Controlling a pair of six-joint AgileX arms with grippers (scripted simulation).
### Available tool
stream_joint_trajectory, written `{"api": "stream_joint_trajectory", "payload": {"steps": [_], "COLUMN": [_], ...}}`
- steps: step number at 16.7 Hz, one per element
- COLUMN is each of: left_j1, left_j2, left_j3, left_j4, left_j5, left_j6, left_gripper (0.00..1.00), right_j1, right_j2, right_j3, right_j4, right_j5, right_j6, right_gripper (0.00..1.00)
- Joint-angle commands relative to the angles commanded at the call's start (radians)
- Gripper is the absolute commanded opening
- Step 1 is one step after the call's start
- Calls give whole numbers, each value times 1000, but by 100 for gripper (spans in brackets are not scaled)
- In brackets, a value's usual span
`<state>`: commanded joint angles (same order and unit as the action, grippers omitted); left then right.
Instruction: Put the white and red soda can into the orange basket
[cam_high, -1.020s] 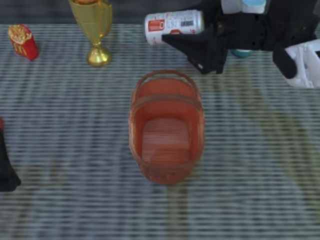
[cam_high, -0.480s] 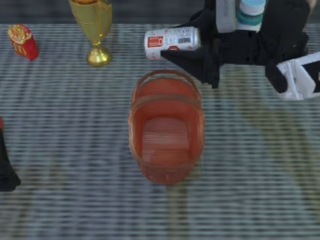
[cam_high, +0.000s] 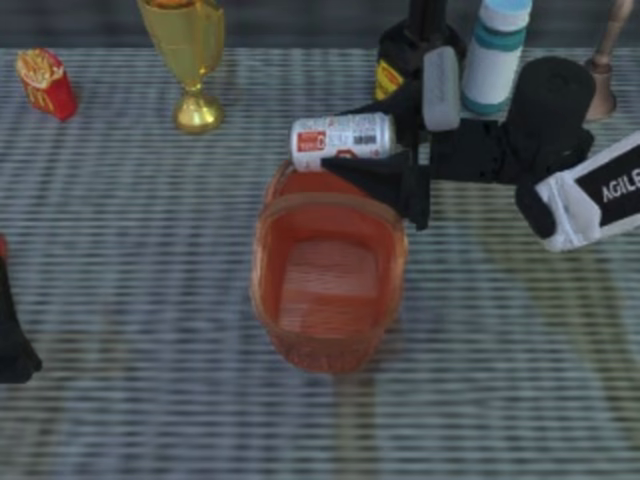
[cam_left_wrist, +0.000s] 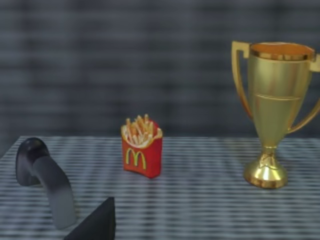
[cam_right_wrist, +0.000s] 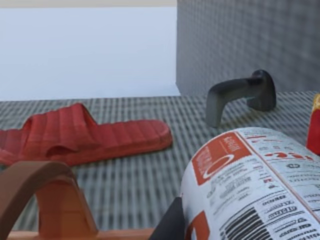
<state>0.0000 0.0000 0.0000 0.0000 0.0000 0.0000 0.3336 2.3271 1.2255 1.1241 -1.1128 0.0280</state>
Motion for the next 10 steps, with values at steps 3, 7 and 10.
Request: {"api": "stream_joint_trajectory", "payload": {"steps": [3,7,10], "left_j1": [0,0,0], "left_j2": [0,0,0], "left_j3": [0,0,0], "left_j4": [0,0,0], "left_j5": [0,0,0], "left_j6": [0,0,0], "left_gripper": [100,100,100], "right_j1": [0,0,0], "right_j2": [0,0,0], "right_j3": [0,0,0], "right_j4": [0,0,0], "right_j5": [0,0,0], "right_j6": [0,0,0], "right_gripper": [15,45,68]}}
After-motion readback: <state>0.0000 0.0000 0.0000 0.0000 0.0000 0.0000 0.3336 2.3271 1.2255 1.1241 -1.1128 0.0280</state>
